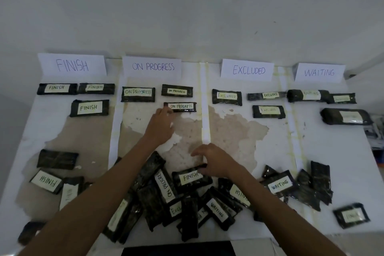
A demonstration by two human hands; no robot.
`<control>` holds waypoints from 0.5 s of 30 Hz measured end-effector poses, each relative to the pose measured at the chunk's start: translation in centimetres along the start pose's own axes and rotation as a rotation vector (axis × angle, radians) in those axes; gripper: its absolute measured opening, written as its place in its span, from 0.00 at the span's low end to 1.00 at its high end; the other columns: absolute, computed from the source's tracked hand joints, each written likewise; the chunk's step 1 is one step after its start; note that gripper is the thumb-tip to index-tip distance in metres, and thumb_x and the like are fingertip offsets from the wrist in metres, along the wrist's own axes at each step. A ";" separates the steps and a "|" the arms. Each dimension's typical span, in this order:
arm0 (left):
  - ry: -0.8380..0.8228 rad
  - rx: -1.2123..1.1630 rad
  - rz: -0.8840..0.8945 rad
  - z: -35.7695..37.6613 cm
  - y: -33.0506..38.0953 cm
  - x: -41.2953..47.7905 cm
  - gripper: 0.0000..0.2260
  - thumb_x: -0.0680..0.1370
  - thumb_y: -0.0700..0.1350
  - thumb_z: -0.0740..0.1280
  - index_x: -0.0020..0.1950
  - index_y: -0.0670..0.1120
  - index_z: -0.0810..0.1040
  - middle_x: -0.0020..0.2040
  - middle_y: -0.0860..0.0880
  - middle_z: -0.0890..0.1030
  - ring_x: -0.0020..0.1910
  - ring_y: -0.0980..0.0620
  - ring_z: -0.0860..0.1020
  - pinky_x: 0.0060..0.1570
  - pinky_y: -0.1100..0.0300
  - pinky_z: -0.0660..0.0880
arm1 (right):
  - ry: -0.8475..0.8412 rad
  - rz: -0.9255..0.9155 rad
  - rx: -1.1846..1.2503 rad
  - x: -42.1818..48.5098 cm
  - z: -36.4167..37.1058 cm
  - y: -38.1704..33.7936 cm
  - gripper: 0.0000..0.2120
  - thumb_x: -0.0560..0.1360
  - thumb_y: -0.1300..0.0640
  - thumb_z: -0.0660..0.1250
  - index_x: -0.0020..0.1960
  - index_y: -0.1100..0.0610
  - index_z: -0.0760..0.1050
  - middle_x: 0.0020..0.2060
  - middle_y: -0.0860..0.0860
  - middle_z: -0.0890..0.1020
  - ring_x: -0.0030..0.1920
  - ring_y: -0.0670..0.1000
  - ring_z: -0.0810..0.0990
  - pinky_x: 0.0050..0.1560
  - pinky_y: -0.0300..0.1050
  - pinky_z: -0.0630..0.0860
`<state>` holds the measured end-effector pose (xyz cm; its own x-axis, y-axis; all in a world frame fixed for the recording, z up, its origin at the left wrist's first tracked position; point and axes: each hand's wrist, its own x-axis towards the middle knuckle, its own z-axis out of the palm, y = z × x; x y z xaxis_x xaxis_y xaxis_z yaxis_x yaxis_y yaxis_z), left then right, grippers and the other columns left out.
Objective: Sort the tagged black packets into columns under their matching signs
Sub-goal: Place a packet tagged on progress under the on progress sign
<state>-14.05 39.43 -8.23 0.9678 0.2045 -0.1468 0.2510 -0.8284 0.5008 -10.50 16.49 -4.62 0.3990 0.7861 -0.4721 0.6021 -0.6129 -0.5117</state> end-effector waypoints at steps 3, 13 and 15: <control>-0.042 -0.062 0.048 0.7 0.8 -4.0 0.18 0.72 0.40 0.66 0.61 0.44 0.75 0.59 0.42 0.73 0.57 0.42 0.70 0.56 0.46 0.71 | -0.095 -0.093 -0.317 -1.0 1.9 -0.5 0.27 0.64 0.53 0.74 0.62 0.54 0.73 0.58 0.55 0.75 0.54 0.58 0.73 0.52 0.53 0.73; 0.014 -0.150 -0.024 0.2 -0.7 -11.9 0.15 0.74 0.42 0.65 0.61 0.47 0.76 0.55 0.47 0.74 0.54 0.47 0.70 0.54 0.52 0.72 | -0.094 -0.170 -0.615 -1.5 3.3 -2.1 0.37 0.49 0.51 0.78 0.58 0.55 0.76 0.50 0.54 0.79 0.46 0.55 0.78 0.41 0.48 0.77; 0.046 -0.158 -0.032 -0.8 -1.7 -12.4 0.14 0.74 0.42 0.65 0.60 0.47 0.76 0.55 0.47 0.74 0.54 0.47 0.71 0.53 0.52 0.72 | -0.101 -0.159 -0.609 -1.3 3.1 -2.2 0.40 0.48 0.49 0.79 0.59 0.55 0.74 0.51 0.55 0.78 0.47 0.55 0.77 0.41 0.49 0.77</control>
<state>-26.46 38.76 -6.61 0.9583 0.2557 -0.1272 0.2776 -0.7293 0.6254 -14.49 16.59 -5.10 0.2236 0.8341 -0.5043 0.9455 -0.3112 -0.0954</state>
